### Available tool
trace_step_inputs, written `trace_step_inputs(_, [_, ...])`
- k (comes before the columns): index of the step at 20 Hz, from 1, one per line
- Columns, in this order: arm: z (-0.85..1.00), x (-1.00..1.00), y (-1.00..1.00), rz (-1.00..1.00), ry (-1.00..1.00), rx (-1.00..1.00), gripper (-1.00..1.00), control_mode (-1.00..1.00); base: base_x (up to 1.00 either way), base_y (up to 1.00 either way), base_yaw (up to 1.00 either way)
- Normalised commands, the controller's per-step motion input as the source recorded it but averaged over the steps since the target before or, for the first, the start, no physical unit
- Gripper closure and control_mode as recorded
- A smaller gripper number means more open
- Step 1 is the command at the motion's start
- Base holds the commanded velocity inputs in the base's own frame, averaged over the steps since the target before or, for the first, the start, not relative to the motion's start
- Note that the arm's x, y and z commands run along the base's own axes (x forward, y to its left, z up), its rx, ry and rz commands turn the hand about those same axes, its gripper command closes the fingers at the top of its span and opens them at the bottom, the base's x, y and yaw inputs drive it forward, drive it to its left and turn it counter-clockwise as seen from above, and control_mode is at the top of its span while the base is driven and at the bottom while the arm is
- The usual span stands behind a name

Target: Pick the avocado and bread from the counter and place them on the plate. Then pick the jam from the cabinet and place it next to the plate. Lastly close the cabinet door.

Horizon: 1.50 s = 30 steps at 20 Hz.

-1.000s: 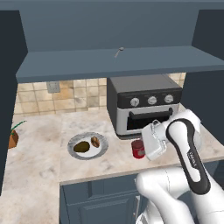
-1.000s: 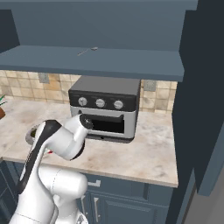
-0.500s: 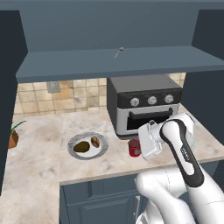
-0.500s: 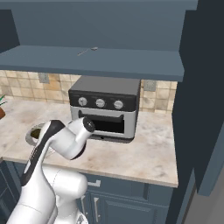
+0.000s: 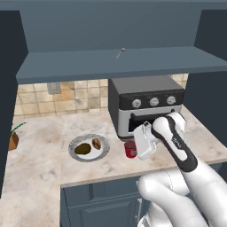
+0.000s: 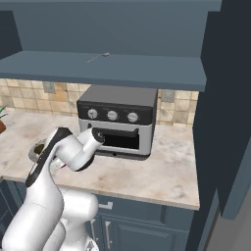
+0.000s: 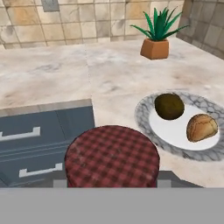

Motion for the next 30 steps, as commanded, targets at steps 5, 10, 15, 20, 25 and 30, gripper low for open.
trace_step_inputs(5, [-0.55,0.09,0.16,0.00,-0.03,0.00,1.00,-1.00,0.00,0.00,0.00])
trace_step_inputs(10, [-0.49,0.15,0.09,-0.01,-0.06,0.00,1.00,-1.00,0.00,0.00,0.00])
trace_step_inputs(15, [-0.49,0.15,0.06,-0.03,-0.07,0.00,1.00,-1.00,0.00,0.00,0.00])
trace_step_inputs(20, [-0.47,0.16,0.07,-0.07,-0.03,0.00,1.00,-1.00,0.00,0.00,0.00])
trace_step_inputs(25, [-0.44,0.13,0.13,-0.09,-0.04,0.00,1.00,-1.00,0.00,0.00,0.00])
trace_step_inputs(30, [-0.40,0.12,0.12,-0.09,-0.05,0.00,1.00,-1.00,0.00,0.00,0.00])
